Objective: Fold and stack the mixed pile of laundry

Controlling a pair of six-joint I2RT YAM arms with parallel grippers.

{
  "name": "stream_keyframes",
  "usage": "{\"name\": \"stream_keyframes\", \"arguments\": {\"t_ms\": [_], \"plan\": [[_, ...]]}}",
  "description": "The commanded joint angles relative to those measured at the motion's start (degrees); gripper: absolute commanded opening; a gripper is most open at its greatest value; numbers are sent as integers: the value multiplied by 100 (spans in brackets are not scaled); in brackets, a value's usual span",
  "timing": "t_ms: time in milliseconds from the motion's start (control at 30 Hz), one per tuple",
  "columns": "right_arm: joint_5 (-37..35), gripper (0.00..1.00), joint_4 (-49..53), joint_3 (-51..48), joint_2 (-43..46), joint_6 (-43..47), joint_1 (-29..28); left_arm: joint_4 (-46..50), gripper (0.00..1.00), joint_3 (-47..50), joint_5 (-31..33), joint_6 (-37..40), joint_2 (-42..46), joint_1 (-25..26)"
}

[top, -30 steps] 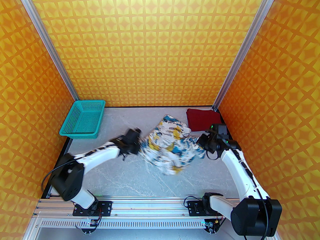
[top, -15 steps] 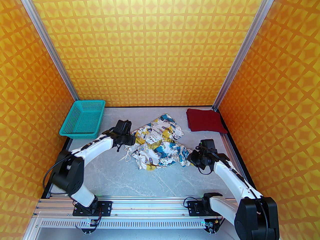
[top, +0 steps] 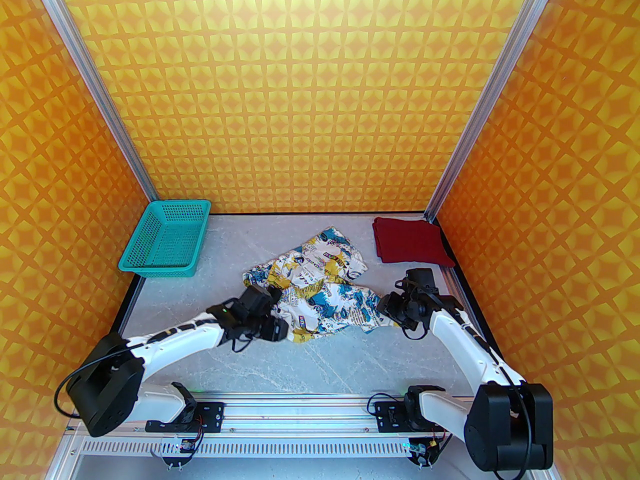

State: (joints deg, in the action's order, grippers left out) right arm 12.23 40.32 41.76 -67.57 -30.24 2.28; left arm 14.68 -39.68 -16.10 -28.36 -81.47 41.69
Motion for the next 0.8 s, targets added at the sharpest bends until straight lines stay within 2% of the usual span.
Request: {"name": "stream_keyframes", "arguments": {"t_ms": [0,100,233,300,433,600,767], "plan": [[52,44,117,43,-34,189,122,-870,58,198,-268,-209,-181,-1],[152,45,86,68,-89,140,167,-1126,67,340,-306,-177,-296,29],[206,46,47,111,-94,92,176,-1907,64,744,-402,-182,-330,46],[184,46,64,131,-129,77,185,-2414,56,856,-585,-205,-409,79],[310,47,-4,11,-188,-37,363,-2713,30,972,-632,-222,-404,142],[843,53,-131,-102,-373,-211,824,-2362,2,1012,-563,-47,-122,142],[1586,59,-663,-408,-533,-784,1395,-1651,0,945,-292,257,504,134]]}}
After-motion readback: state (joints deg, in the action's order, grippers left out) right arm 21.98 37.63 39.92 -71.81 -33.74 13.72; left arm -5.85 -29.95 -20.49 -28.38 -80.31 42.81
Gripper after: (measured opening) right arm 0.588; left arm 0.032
